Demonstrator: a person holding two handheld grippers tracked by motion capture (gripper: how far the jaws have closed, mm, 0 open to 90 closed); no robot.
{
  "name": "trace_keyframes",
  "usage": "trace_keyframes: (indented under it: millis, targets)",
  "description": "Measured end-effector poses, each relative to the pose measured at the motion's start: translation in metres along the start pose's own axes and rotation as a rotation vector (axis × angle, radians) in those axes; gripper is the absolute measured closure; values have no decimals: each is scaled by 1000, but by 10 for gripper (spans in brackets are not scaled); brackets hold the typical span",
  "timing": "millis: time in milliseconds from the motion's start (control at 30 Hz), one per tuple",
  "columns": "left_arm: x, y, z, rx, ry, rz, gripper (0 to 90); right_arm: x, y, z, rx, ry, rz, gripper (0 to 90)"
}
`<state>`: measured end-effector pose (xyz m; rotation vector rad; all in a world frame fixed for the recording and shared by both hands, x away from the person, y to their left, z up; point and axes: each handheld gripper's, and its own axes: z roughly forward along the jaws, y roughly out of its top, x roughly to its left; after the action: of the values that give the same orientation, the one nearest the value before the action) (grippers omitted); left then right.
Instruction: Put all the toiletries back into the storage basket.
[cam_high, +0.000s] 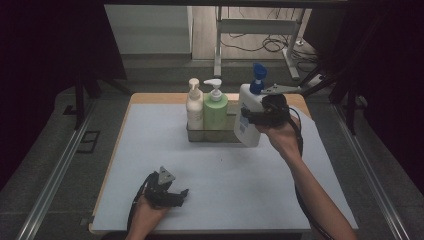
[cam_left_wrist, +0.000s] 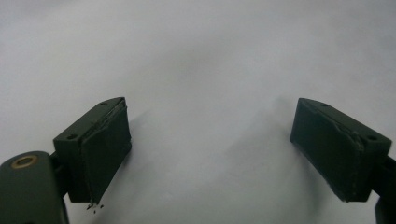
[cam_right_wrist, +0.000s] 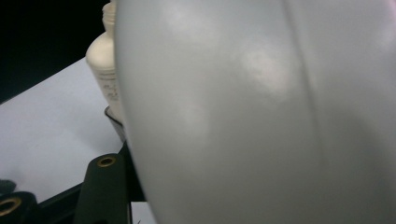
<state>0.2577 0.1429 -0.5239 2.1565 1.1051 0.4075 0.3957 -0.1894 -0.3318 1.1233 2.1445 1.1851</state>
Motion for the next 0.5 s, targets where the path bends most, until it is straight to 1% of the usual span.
trace_keyframes:
  millis: [300, 500]
  targets:
    - [0, 0, 0, 3, 1, 5, 118, -8, 8, 14, -9, -28, 19, 400]
    - [0, 0, 0, 1, 1, 3, 119, -11, 13, 22, -29, -48, 25, 401]
